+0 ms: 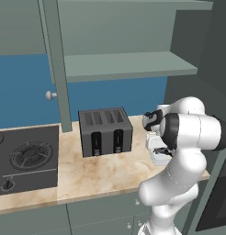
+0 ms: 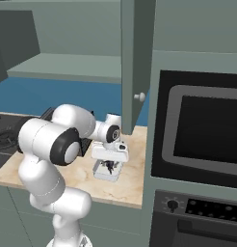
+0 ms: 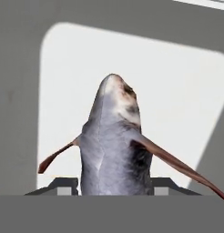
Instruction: Retrieve the tupperware from the cabinet, then place the raw meat into the tupperware to avoid contamination.
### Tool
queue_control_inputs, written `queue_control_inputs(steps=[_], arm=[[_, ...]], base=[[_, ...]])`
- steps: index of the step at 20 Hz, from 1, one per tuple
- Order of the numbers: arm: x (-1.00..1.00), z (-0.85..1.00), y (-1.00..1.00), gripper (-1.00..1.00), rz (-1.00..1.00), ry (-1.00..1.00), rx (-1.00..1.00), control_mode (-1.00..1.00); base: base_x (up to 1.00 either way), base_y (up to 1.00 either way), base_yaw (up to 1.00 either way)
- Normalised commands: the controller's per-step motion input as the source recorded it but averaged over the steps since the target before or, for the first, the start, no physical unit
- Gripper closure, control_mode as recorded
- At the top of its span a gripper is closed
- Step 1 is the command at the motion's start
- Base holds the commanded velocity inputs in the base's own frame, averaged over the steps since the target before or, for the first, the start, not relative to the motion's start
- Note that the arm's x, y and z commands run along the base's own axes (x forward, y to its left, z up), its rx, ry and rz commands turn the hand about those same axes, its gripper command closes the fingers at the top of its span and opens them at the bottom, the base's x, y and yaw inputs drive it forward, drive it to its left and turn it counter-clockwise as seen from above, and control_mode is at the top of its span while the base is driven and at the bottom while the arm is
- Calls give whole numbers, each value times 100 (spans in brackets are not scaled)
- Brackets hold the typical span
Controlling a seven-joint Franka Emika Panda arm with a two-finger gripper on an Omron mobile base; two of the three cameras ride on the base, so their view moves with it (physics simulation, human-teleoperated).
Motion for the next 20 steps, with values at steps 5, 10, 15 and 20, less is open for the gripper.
queue_control_inputs(steps=[5, 10, 15, 20], arm=[[1, 0, 0, -100, 0, 0, 0, -100], [0, 18, 0, -100, 0, 0, 1, -100], [0, 54, -2, -100, 0, 3, 3, -100], [-1, 24, 0, -100, 0, 3, 3, -100]], base=[[0, 0, 0], [0, 0, 0], [0, 0, 0], [0, 0, 0]])
